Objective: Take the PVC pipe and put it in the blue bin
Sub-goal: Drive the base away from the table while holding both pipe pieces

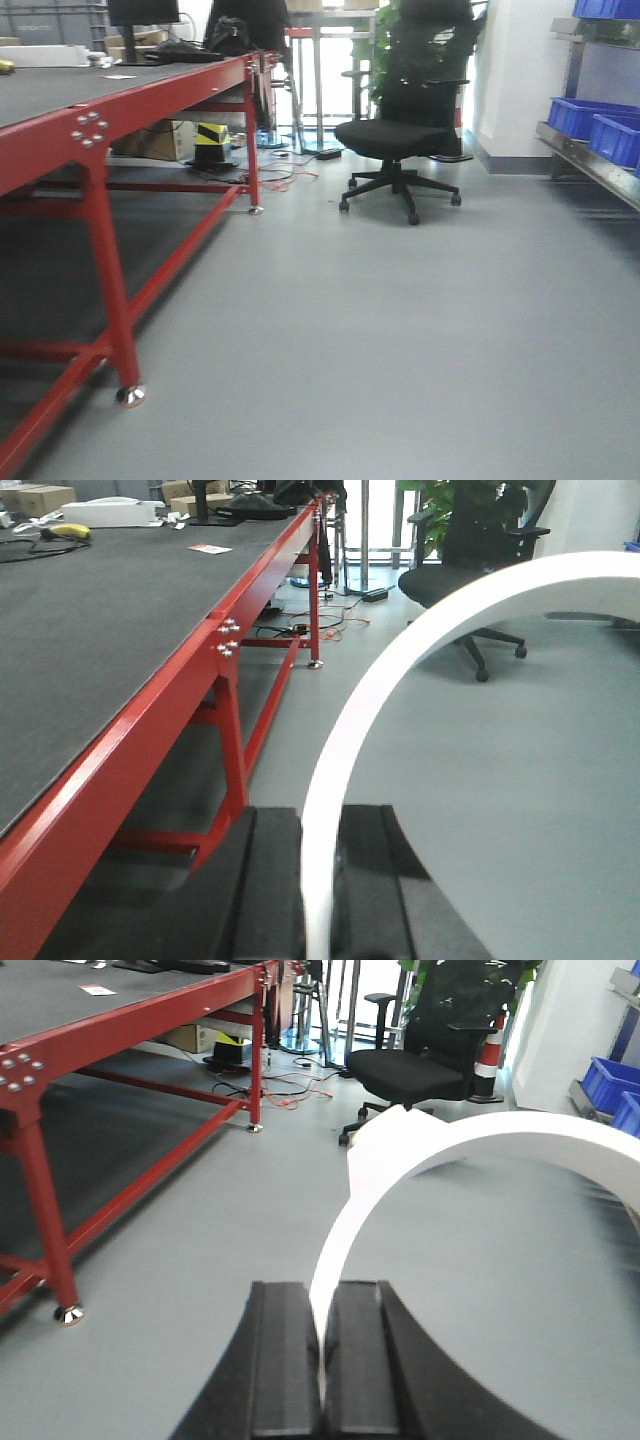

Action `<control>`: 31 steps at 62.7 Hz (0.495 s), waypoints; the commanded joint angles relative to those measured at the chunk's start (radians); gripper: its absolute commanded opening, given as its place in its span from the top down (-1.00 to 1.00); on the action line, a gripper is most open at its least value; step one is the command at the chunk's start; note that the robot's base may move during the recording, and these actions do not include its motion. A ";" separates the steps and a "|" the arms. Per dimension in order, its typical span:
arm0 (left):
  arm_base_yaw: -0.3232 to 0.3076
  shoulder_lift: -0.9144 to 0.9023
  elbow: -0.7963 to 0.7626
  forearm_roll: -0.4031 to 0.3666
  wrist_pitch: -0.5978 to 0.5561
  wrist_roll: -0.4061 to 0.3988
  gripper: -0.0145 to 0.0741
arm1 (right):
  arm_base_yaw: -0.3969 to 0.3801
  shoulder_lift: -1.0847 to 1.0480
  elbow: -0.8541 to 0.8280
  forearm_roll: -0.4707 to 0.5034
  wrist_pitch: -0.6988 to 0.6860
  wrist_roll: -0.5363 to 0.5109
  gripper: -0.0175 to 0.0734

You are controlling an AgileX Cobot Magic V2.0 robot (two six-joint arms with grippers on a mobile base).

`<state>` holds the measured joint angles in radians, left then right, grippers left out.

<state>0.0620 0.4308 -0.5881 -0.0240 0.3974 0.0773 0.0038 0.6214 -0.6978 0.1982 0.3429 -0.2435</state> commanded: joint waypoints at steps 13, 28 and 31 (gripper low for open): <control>-0.004 -0.005 -0.001 -0.005 -0.027 -0.003 0.92 | -0.004 -0.005 0.002 -0.009 -0.036 -0.001 0.95; -0.004 -0.005 -0.001 -0.005 -0.027 -0.003 0.92 | -0.004 -0.005 0.002 -0.009 -0.036 -0.001 0.95; -0.004 -0.005 -0.001 -0.005 -0.027 -0.003 0.92 | -0.004 -0.005 0.002 -0.009 -0.036 -0.001 0.95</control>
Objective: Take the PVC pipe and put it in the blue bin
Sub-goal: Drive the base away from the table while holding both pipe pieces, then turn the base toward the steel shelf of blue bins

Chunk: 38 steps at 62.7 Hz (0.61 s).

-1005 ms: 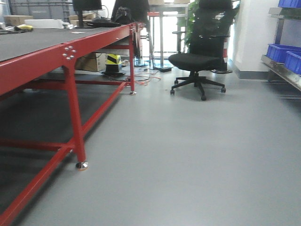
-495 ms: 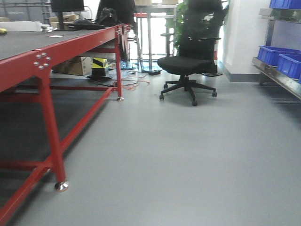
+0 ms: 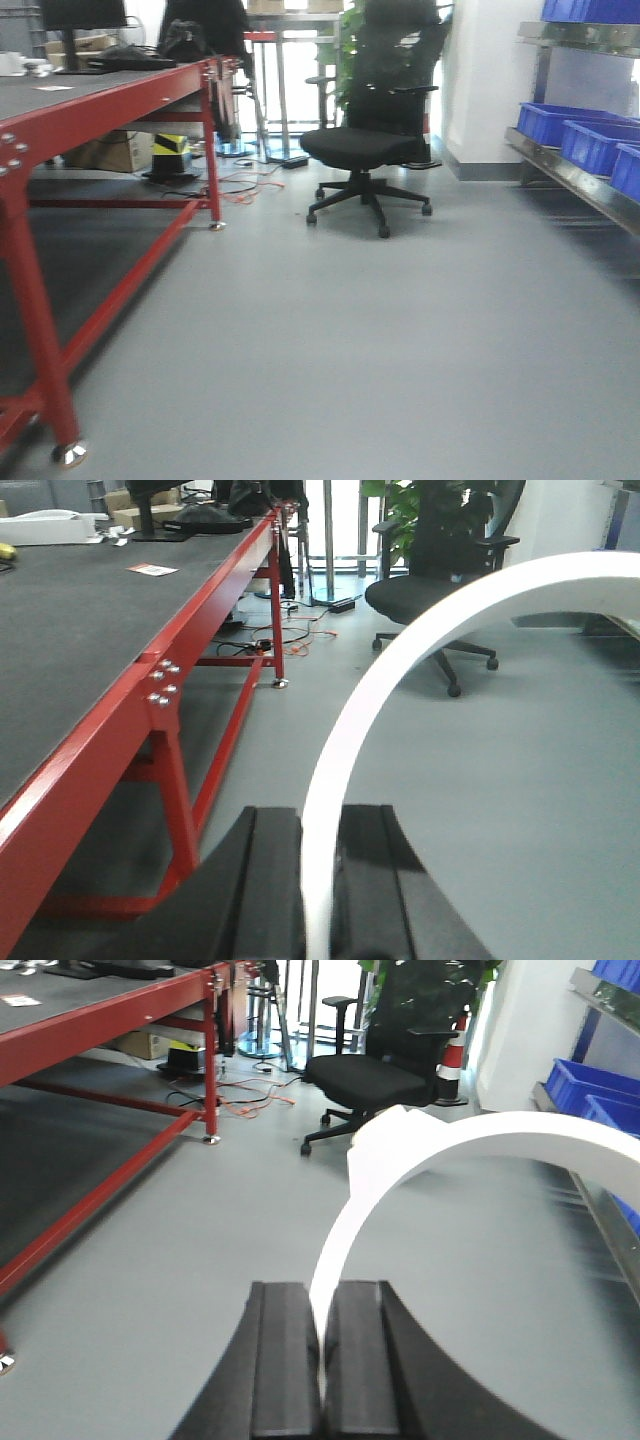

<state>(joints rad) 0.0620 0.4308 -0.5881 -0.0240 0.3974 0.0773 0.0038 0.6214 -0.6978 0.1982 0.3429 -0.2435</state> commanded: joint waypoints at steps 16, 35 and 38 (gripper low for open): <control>-0.004 -0.005 -0.001 -0.005 -0.027 -0.003 0.92 | -0.004 -0.005 0.002 -0.009 -0.036 -0.001 0.95; -0.004 -0.005 -0.001 -0.005 -0.027 -0.003 0.92 | -0.004 -0.005 0.002 -0.009 -0.036 -0.001 0.95; -0.004 -0.005 -0.001 -0.005 -0.027 -0.003 0.92 | -0.004 -0.005 0.002 -0.009 -0.036 -0.001 0.95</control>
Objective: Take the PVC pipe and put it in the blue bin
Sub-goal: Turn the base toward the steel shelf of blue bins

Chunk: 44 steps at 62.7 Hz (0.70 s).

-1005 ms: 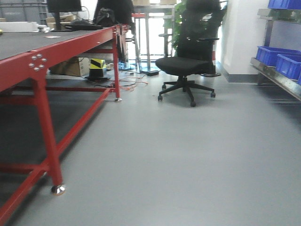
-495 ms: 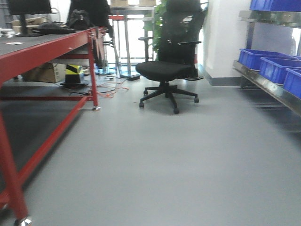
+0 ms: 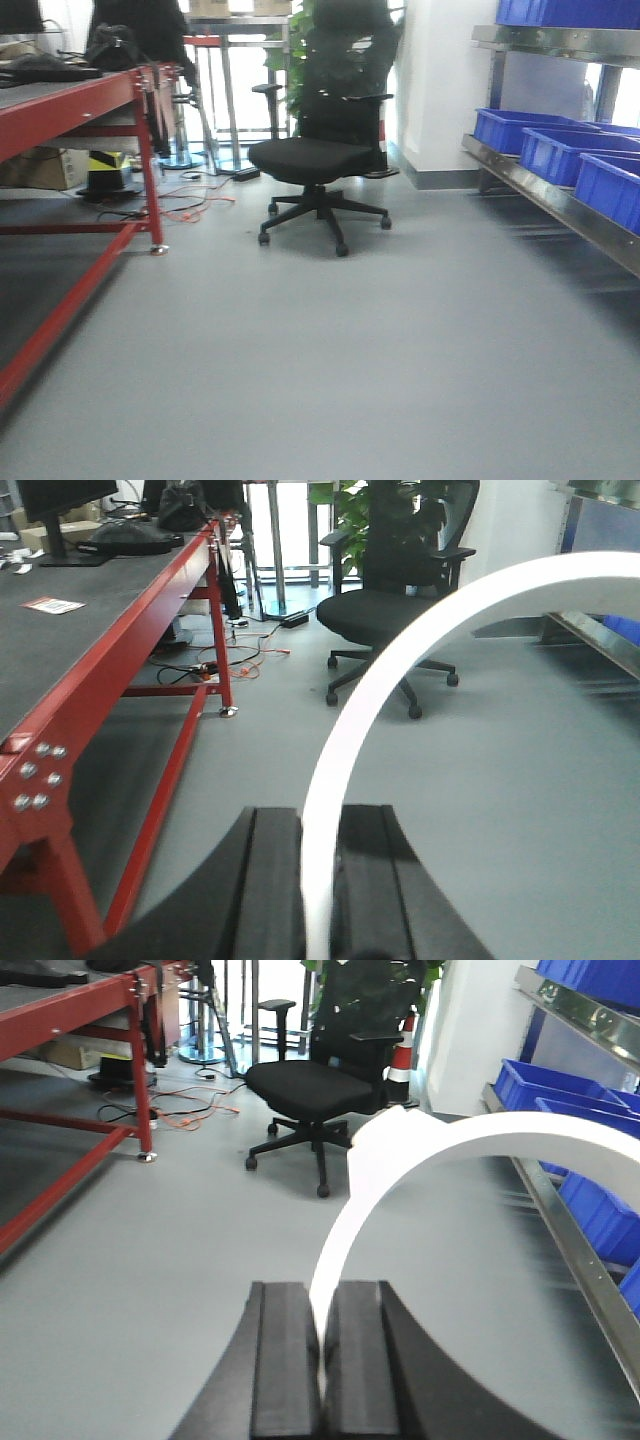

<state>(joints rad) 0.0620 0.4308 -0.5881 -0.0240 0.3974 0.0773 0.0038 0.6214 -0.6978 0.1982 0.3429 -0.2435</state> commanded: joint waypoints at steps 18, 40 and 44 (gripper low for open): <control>-0.004 -0.005 -0.001 -0.005 -0.027 -0.003 0.92 | -0.004 -0.005 0.002 -0.009 -0.036 -0.001 0.95; -0.004 -0.005 -0.001 -0.005 -0.027 -0.003 0.92 | -0.004 -0.005 0.002 -0.009 -0.036 -0.001 0.95; -0.004 -0.005 -0.001 -0.005 -0.027 -0.003 0.92 | -0.004 -0.005 0.002 -0.009 -0.036 -0.001 0.95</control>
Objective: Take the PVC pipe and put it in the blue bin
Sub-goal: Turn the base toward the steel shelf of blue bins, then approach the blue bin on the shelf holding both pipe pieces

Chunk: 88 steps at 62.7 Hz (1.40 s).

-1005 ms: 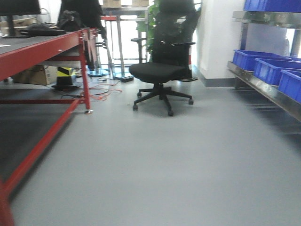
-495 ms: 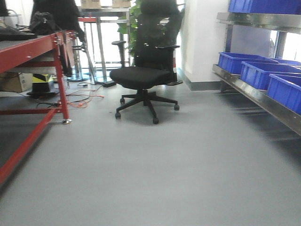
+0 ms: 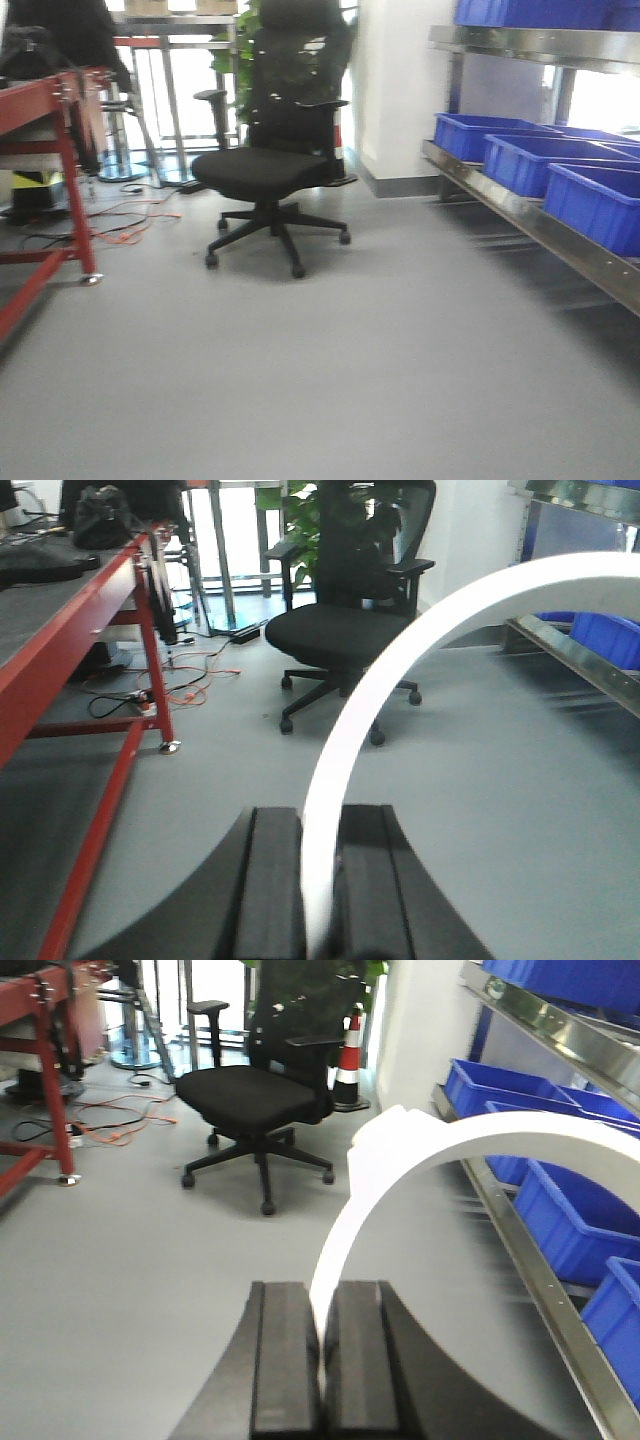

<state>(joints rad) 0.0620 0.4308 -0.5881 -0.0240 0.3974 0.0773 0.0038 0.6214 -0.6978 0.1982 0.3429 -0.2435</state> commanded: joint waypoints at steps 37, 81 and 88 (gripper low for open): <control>-0.004 -0.005 -0.001 -0.005 -0.027 -0.003 0.92 | -0.004 -0.005 0.002 -0.009 -0.036 -0.001 0.95; -0.004 -0.005 -0.001 -0.005 -0.027 -0.003 0.92 | -0.004 -0.005 0.002 -0.009 -0.036 -0.001 0.95; -0.004 -0.005 -0.001 -0.005 -0.027 -0.003 0.92 | -0.004 -0.005 0.002 -0.009 -0.036 -0.001 0.95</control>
<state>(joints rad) 0.0620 0.4308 -0.5881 -0.0240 0.3974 0.0773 0.0038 0.6214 -0.6978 0.1982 0.3429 -0.2435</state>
